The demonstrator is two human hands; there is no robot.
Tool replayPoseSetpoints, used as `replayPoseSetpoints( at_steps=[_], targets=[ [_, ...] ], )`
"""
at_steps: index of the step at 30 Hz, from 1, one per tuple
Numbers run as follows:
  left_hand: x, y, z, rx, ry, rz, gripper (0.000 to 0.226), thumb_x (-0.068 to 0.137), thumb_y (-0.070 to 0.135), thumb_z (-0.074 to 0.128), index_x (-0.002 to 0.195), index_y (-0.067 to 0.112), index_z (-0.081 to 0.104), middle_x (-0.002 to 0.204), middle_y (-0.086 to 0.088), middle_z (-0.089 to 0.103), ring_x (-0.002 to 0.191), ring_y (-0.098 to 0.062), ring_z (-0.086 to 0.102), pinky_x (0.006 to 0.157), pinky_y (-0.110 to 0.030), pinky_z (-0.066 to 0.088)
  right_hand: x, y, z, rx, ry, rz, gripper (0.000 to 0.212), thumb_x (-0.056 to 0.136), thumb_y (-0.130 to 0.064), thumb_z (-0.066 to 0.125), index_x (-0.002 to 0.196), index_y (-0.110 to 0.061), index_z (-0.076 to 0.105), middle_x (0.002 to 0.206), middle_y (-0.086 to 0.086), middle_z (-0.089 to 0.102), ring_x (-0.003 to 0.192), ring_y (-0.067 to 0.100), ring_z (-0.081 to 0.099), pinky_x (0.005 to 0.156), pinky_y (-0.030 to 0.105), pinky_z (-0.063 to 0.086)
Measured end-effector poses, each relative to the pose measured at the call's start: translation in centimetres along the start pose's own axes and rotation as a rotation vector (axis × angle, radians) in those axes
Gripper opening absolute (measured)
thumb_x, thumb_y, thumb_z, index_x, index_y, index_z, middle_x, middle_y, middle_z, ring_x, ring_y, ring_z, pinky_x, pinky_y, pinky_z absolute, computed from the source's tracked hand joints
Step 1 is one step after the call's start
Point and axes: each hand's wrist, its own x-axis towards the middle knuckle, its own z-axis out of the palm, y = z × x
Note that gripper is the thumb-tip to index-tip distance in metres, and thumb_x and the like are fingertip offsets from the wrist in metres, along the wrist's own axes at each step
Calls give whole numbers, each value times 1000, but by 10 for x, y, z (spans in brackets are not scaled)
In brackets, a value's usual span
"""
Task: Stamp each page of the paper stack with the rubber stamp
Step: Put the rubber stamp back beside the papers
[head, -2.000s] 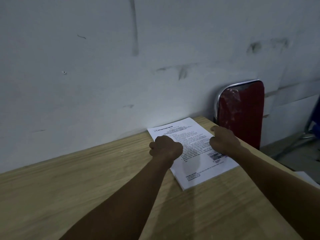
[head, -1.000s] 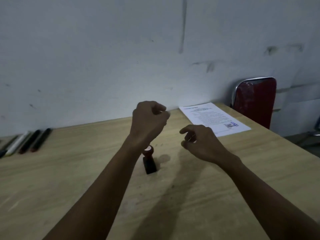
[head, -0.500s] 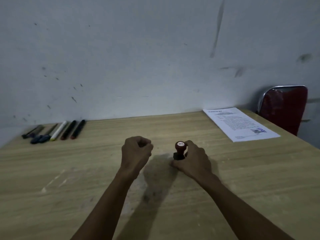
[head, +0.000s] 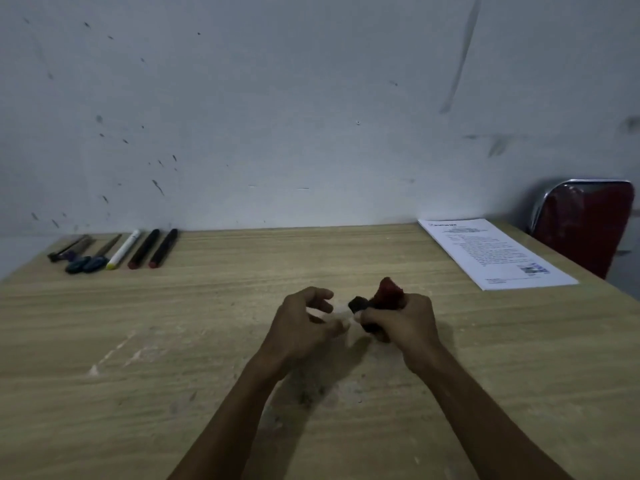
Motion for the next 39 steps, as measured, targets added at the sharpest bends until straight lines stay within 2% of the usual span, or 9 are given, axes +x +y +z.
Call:
replayPoseSetpoints(
  at_steps=[4, 7, 10, 13, 16, 19, 28, 34, 39],
  targets=[
    [-2, 10, -2, -30, -60, 155, 86, 62, 30, 88, 138, 28, 48, 126, 14, 55, 96, -6, 65, 71, -23, 57, -4, -7, -2, 478, -237, 192, 42, 61, -1, 81, 101, 6, 69, 95, 16, 74, 85, 26, 70, 67, 35, 56],
    [-1, 14, -1, -10, -16, 264, 81, 59, 26, 90, 132, 25, 55, 126, 13, 58, 98, -4, 63, 72, -28, 58, -6, -12, 1, 615, -329, 244, 39, 63, -2, 77, 99, 10, 70, 89, 17, 72, 80, 25, 69, 64, 35, 58],
    [0, 16, -1, 12, 48, 337, 72, 60, 22, 89, 126, 21, 62, 117, 8, 65, 97, -2, 63, 74, -23, 56, -9, -15, 4, 678, -368, 280, 28, 64, -2, 76, 91, 7, 73, 84, 17, 72, 73, 23, 68, 55, 29, 55],
    [1, 13, -3, 8, 98, 374, 72, 60, 24, 90, 126, 18, 63, 115, 8, 68, 99, 2, 62, 76, -18, 55, -10, -16, 6, 727, -385, 321, 29, 64, -4, 77, 91, 6, 73, 87, 17, 71, 72, 23, 68, 62, 32, 57],
    [0, 9, -4, 1, 125, 394, 73, 58, 26, 90, 126, 19, 62, 114, 9, 68, 103, 5, 61, 79, -15, 53, -12, -17, 7, 725, -393, 362, 37, 65, -9, 78, 98, 7, 71, 89, 18, 72, 63, 22, 69, 72, 40, 57],
    [0, 6, -4, -7, 136, 403, 72, 58, 20, 90, 124, 21, 62, 113, 7, 70, 104, 5, 61, 82, -19, 53, -17, -14, 7, 727, -415, 391, 34, 68, -10, 77, 98, 6, 71, 92, 19, 74, 67, 25, 72, 71, 45, 58],
    [0, 6, 3, -28, 117, 367, 72, 60, 24, 89, 126, 20, 63, 116, 7, 69, 105, 4, 62, 84, -24, 55, -15, -16, 2, 662, -395, 329, 44, 67, -8, 78, 107, 8, 68, 96, 21, 73, 73, 24, 72, 67, 36, 62],
    [7, 16, 13, -84, 119, 333, 49, 60, 35, 77, 104, 49, 63, 101, 22, 71, 96, 2, 65, 77, -29, 56, -7, -23, -4, 587, -314, 224, 29, 80, 4, 72, 106, 13, 66, 98, 26, 71, 91, 37, 67, 87, 46, 58],
    [33, 17, 26, 16, -5, 297, 56, 66, 28, 82, 118, 36, 63, 114, 14, 67, 100, -4, 64, 73, -20, 53, 8, -24, -19, 411, -171, 124, 22, 76, 7, 76, 96, 12, 68, 91, 24, 74, 85, 34, 74, 77, 41, 61]
  ],
)
